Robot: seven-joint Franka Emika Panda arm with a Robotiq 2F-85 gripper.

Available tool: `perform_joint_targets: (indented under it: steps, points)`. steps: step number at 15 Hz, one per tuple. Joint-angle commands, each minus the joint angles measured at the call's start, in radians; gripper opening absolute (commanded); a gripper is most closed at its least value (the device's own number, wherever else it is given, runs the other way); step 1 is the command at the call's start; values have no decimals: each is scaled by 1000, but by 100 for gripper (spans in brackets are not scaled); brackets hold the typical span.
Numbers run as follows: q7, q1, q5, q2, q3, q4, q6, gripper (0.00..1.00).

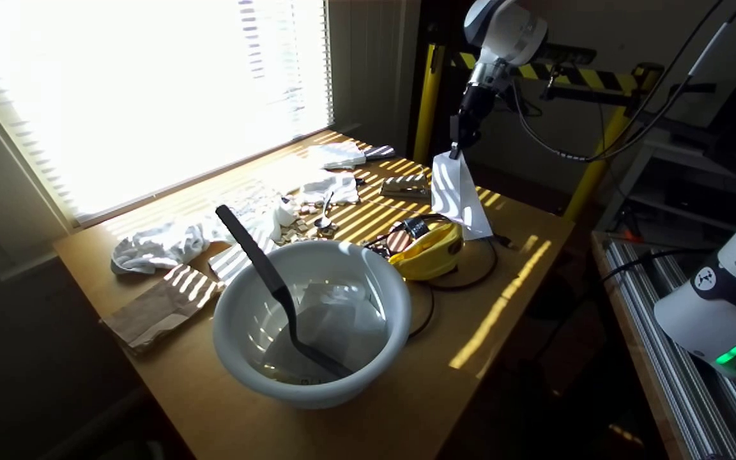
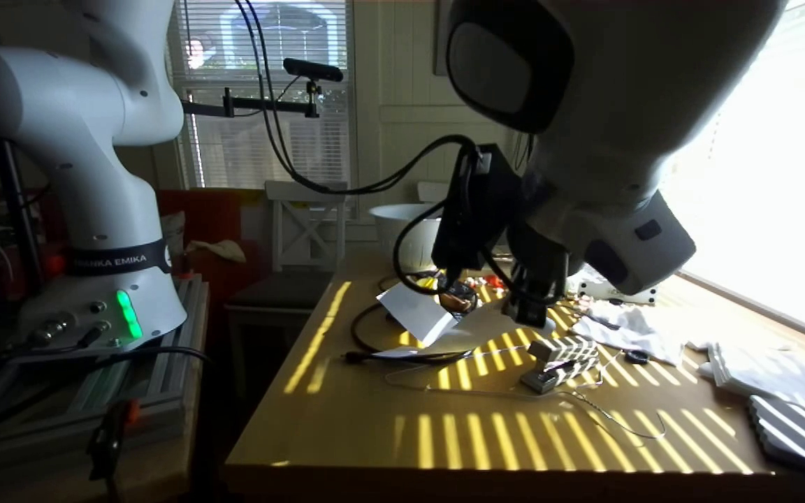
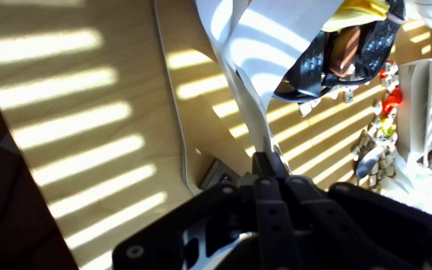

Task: Turn the stapler, then pick up the paper from the table and staple it

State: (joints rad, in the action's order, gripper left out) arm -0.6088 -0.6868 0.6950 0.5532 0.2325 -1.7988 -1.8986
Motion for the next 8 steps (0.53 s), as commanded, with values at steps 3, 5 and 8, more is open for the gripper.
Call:
perform_joint_targets:
  steps: [3, 5, 8]
  points:
    - [-70, 82, -24, 88, -20, -68, -407, 0]
    - [-77, 76, -38, 105, -36, -72, -474, 0]
    - [-74, 60, -79, 115, -46, -65, -479, 0]
